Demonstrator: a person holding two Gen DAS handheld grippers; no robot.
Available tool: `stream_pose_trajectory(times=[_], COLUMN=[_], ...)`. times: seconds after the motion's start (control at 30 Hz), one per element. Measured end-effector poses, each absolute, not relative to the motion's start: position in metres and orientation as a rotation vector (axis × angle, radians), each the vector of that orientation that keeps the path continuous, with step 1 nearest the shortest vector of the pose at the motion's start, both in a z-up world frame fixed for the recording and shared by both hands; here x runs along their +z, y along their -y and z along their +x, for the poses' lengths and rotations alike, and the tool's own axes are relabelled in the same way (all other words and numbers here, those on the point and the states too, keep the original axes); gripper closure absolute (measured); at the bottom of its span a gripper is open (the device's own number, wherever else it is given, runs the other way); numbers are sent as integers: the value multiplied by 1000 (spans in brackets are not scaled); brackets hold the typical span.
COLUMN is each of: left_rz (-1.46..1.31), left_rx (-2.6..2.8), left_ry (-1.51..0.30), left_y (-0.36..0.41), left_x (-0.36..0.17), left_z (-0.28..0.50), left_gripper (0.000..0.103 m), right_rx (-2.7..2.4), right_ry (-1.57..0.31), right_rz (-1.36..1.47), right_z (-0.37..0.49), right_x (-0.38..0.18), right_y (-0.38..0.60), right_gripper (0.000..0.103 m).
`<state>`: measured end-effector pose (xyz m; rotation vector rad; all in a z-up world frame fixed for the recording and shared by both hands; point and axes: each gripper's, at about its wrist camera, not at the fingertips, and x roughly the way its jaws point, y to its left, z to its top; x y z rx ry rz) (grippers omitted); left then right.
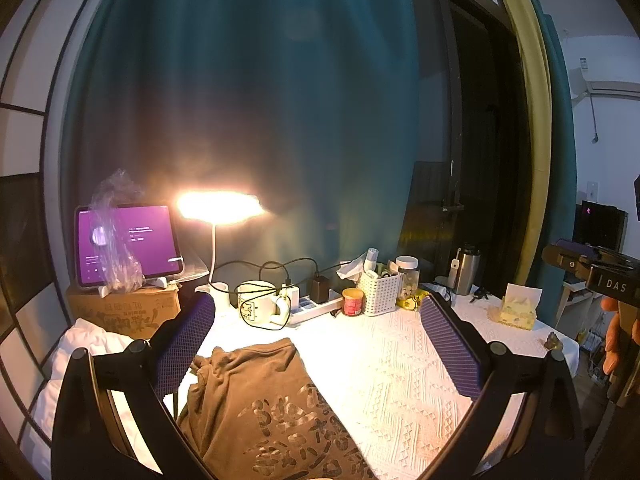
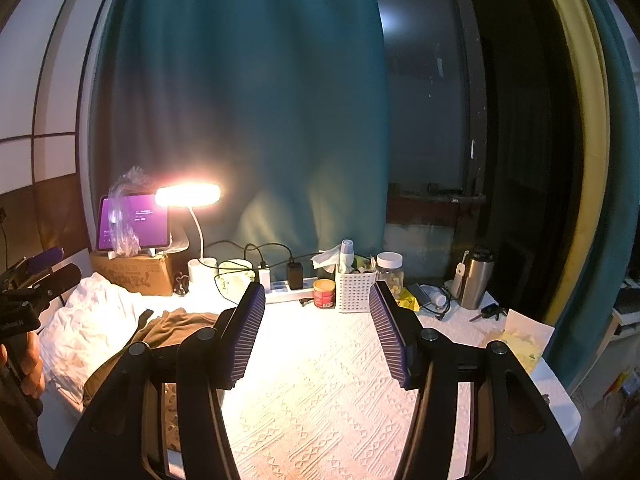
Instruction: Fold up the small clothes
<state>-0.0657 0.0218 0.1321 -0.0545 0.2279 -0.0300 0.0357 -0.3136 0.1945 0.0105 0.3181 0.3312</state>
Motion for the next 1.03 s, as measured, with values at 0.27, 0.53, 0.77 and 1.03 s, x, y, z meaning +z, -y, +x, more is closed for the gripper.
stream_pose_trajectory(times=[0.27, 0.53, 0.77, 1.03], left_rz=[-56, -43, -40, -44], left_rx=[-24, -27, -24, -19], left_ry=[-234, -242, -249, -258], left_y=[-24, -23, -22, -22], left_x=[132, 132, 132, 130], left_z=[-66, -65, -62, -57], left_gripper=[1, 1, 1, 1], right_rx=[333, 329, 319, 316], right_ry=[-321, -323, -337, -352], right_rz=[15, 18, 20, 22], right_z=[38, 38, 39, 43], right_x=[192, 192, 189, 185], right_y=[313, 312, 309, 307], right_gripper=[45, 45, 45, 45])
